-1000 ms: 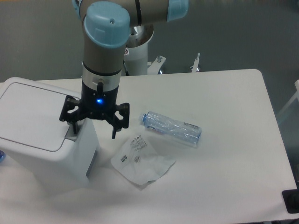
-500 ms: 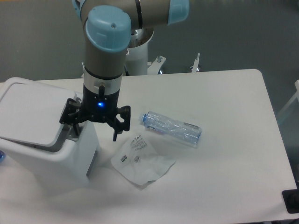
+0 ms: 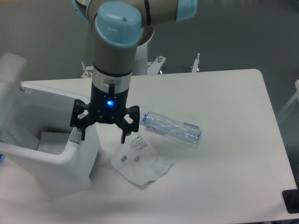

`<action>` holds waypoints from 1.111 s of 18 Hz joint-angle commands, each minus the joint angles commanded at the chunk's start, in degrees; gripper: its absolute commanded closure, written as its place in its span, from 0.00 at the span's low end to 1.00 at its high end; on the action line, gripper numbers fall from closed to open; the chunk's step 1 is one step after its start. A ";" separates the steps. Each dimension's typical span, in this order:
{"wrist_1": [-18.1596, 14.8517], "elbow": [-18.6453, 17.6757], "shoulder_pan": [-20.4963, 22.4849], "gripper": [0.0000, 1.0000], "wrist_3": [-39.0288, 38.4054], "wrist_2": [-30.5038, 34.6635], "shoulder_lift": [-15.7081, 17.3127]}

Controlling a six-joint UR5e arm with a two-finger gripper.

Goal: Open the trash can

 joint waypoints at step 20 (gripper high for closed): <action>6.50 -5.36 24.43 0.00 32.76 9.83 -7.01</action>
